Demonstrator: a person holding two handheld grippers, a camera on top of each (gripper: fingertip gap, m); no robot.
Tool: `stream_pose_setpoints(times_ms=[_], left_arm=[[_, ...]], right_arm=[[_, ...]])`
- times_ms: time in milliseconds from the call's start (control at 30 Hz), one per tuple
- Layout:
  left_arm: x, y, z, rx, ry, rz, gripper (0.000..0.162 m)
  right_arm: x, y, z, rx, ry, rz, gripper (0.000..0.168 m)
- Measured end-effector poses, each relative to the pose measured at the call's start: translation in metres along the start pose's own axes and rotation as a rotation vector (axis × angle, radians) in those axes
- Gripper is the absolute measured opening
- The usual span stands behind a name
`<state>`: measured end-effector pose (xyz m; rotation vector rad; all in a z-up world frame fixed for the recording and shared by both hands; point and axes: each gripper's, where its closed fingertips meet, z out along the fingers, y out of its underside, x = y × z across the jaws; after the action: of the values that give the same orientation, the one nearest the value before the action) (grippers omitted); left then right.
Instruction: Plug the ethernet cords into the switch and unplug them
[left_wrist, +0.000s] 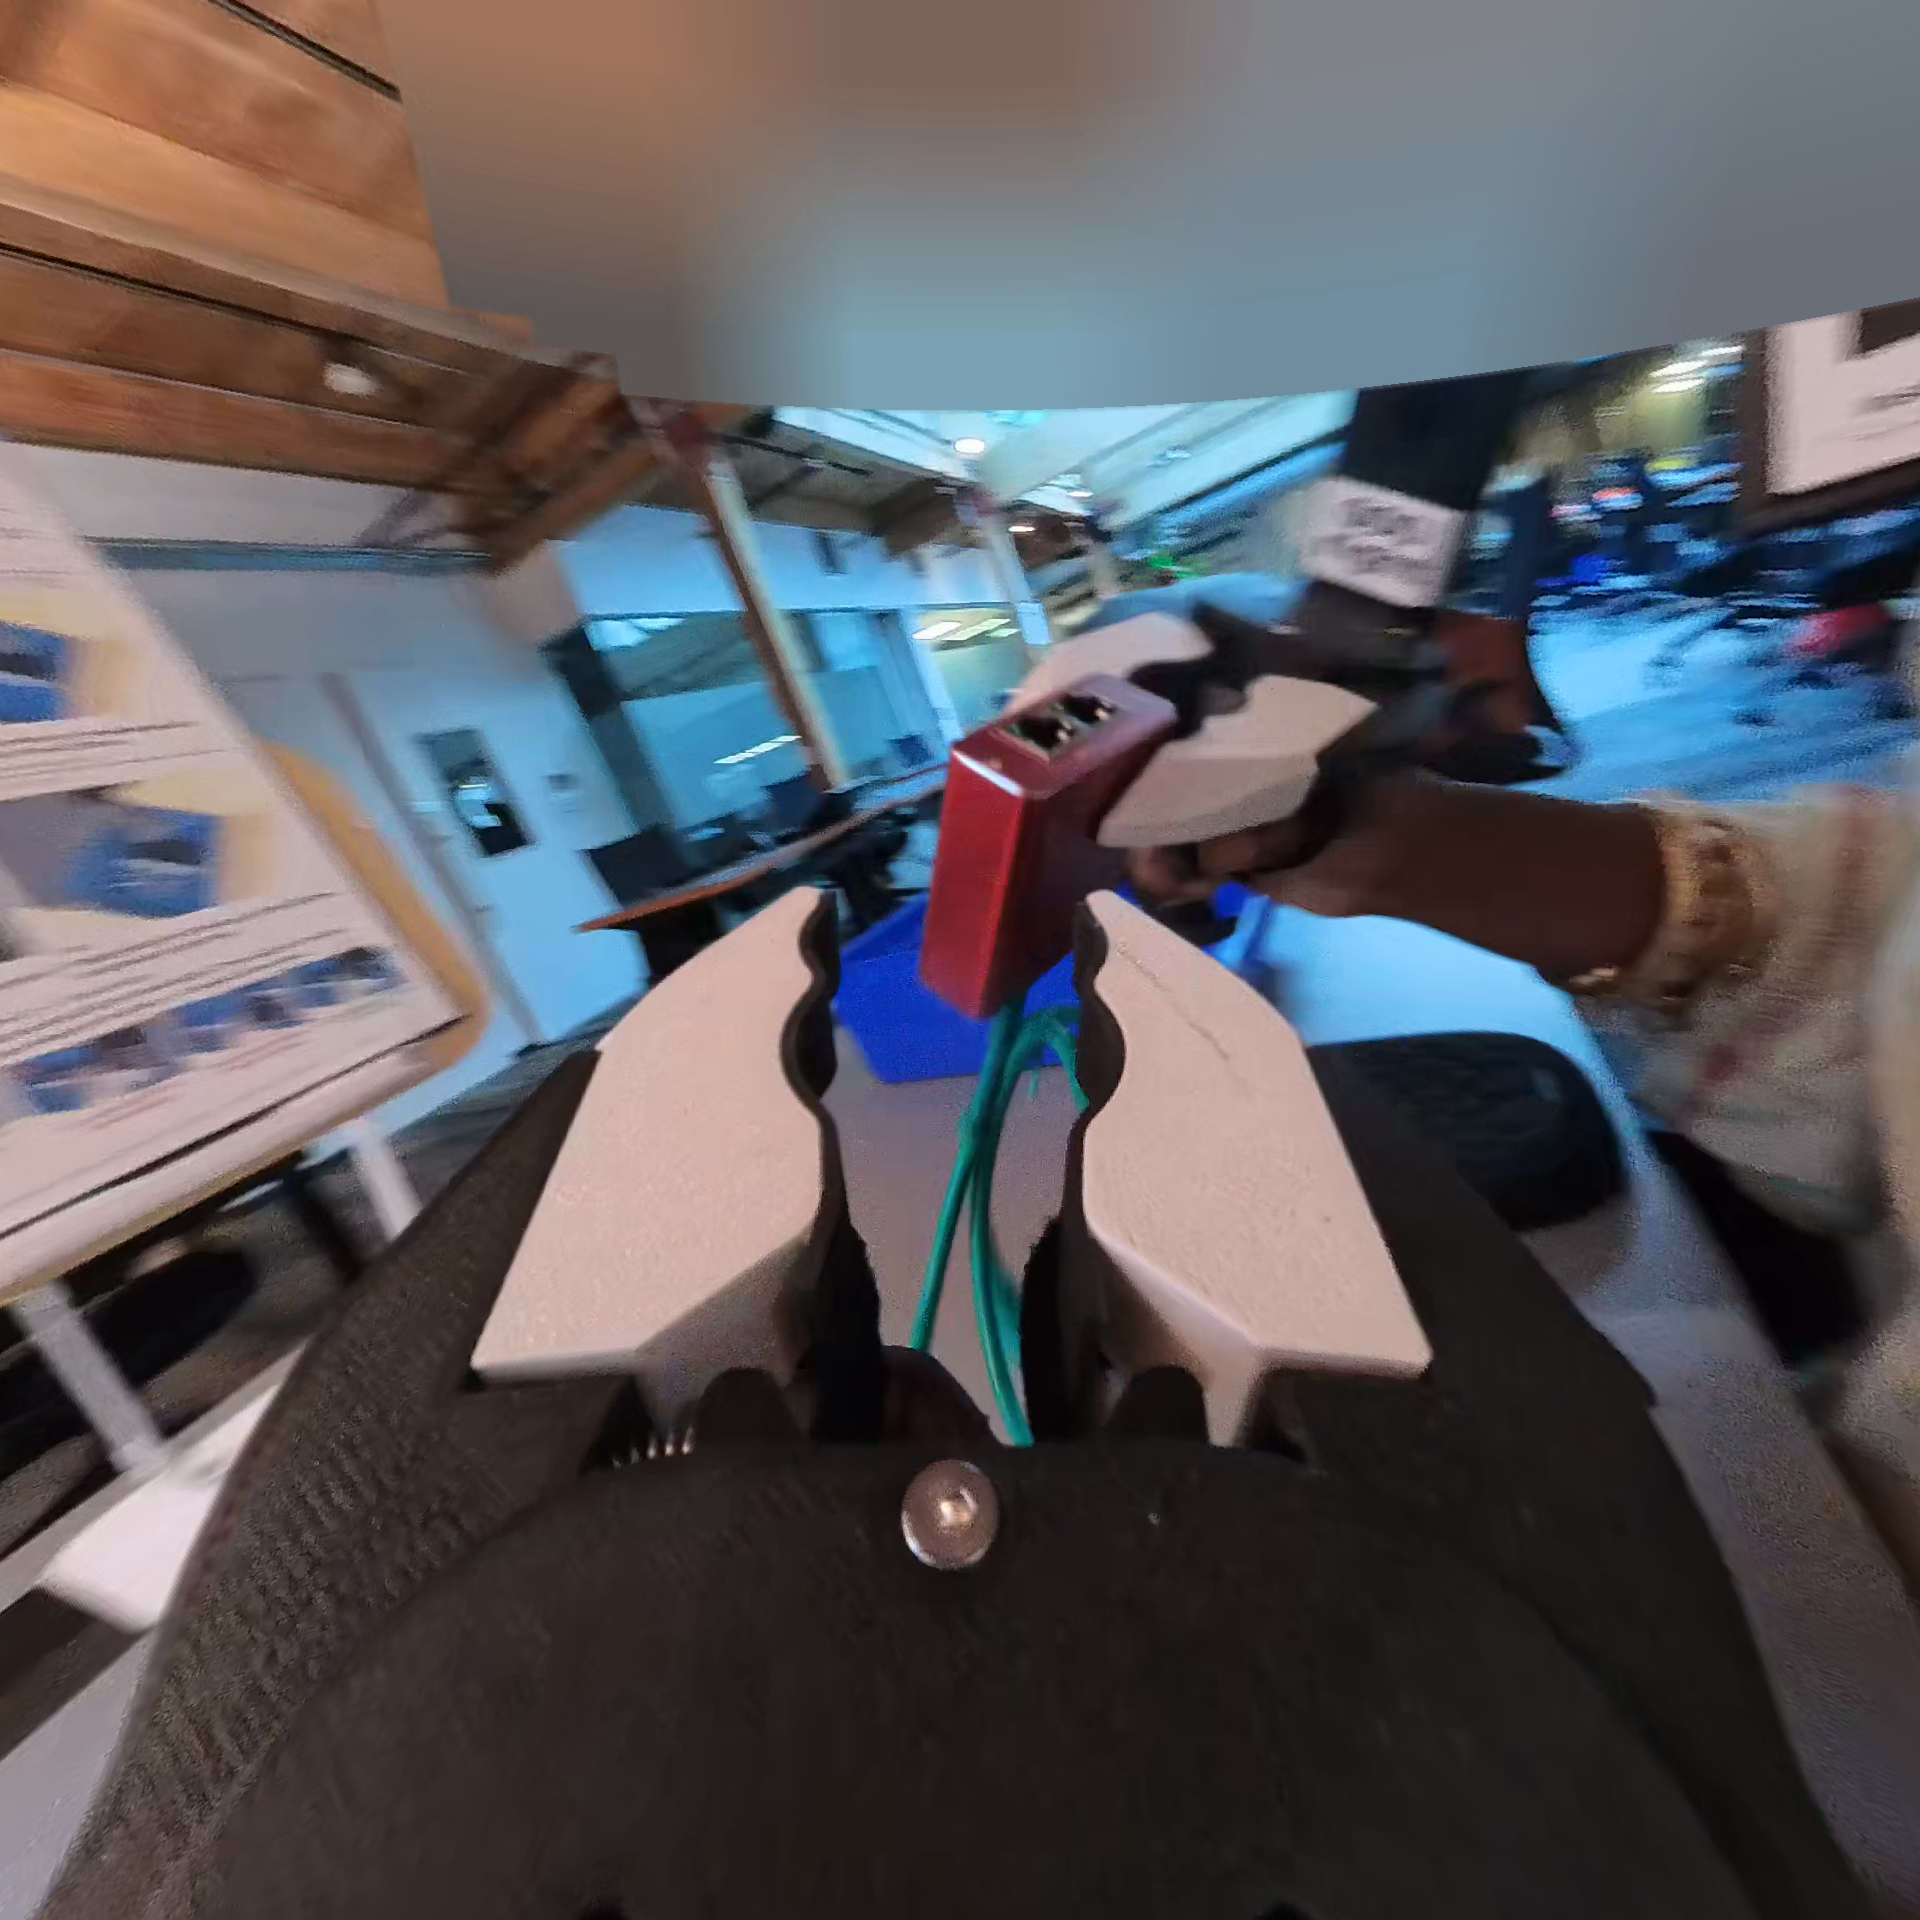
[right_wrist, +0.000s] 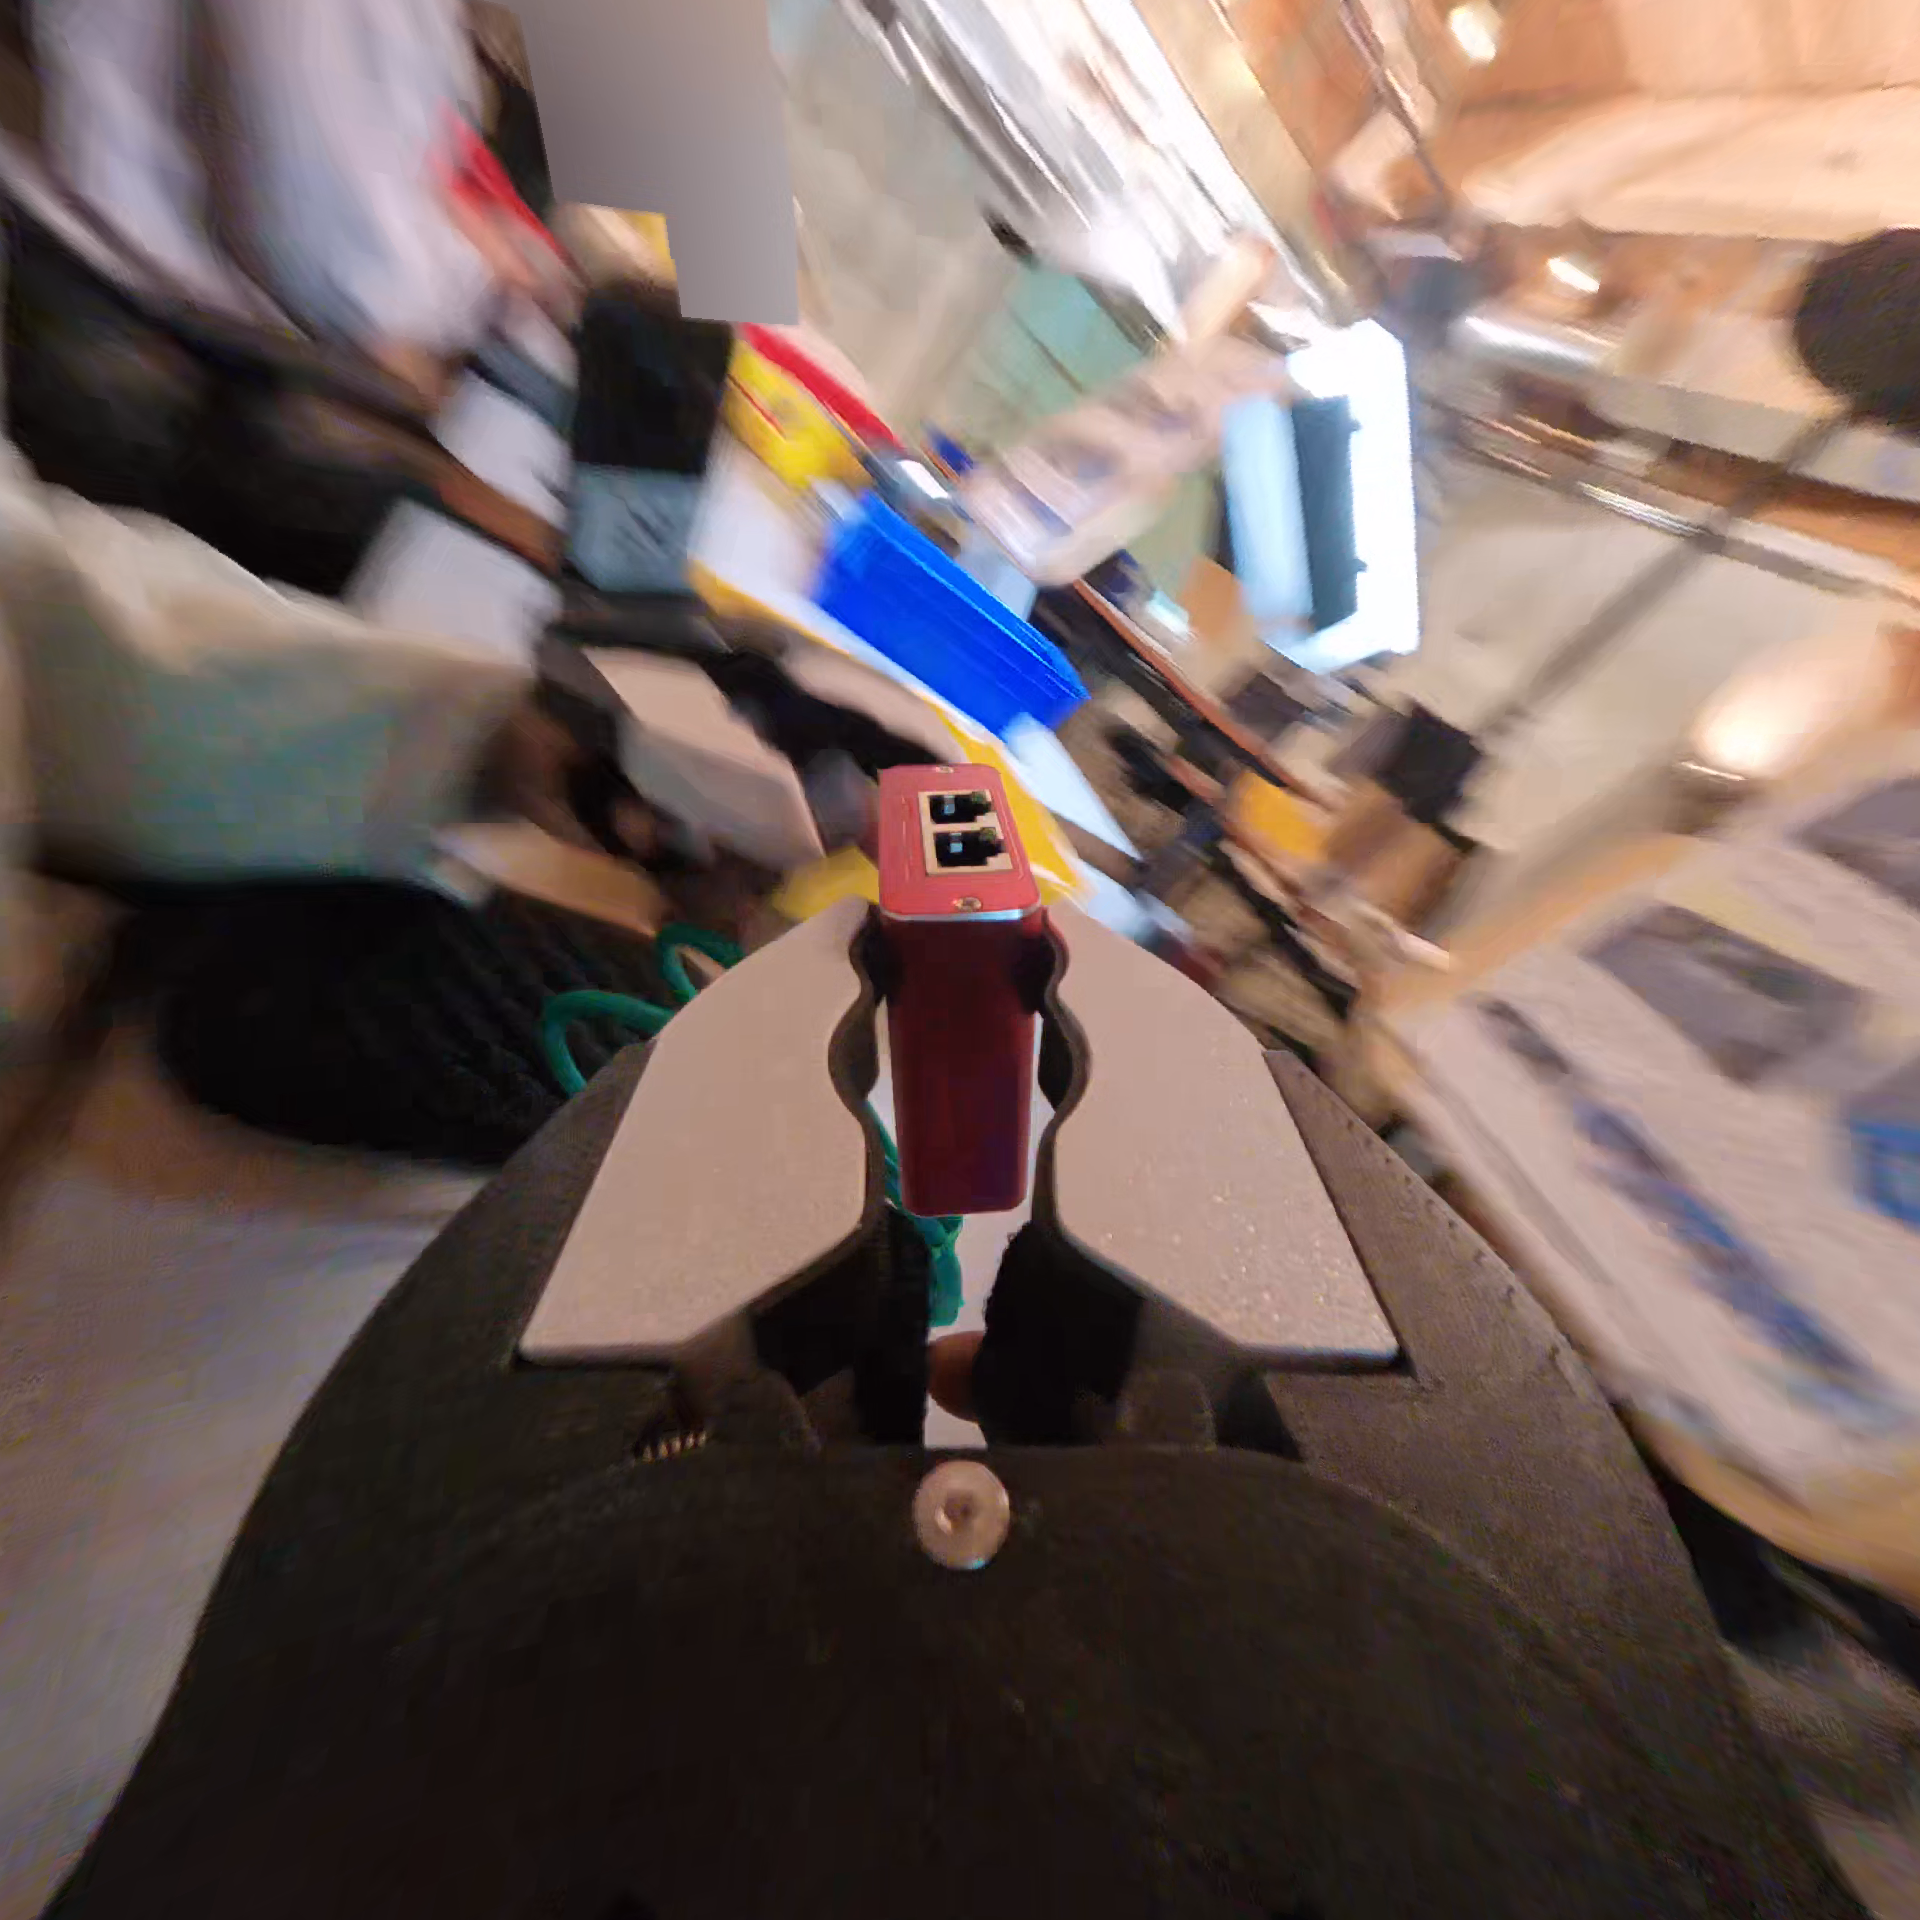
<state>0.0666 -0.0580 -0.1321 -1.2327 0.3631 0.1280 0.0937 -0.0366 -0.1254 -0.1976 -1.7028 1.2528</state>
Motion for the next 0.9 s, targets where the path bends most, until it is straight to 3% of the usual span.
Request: stream_pose_setpoints(times_ms=[100,167,233,433,900], left_arm=[[-0.032,-0.01,-0.022,0.0,-0.154,0.032,0.043],[-0.039,-0.017,-0.033,0.014,-0.193,0.042,0.042],[-0.042,-0.017,-0.041,0.001,-0.212,0.052,0.043],[-0.047,-0.012,-0.052,-0.075,-0.259,0.087,0.041],[-0.073,-0.025,-0.085,-0.161,-0.397,0.168,0.039]], right_arm=[[0.047,0.035,-0.027,-0.405,0.342,-0.43,0.027],[0.059,0.061,-0.042,-0.662,0.426,-0.67,0.027],[0.053,0.092,-0.051,-0.827,0.412,-0.766,0.027],[0.001,0.157,-0.054,-1.005,0.274,-0.61,0.027],[-0.064,0.182,-0.05,-1.076,0.061,-0.293,0.04]])
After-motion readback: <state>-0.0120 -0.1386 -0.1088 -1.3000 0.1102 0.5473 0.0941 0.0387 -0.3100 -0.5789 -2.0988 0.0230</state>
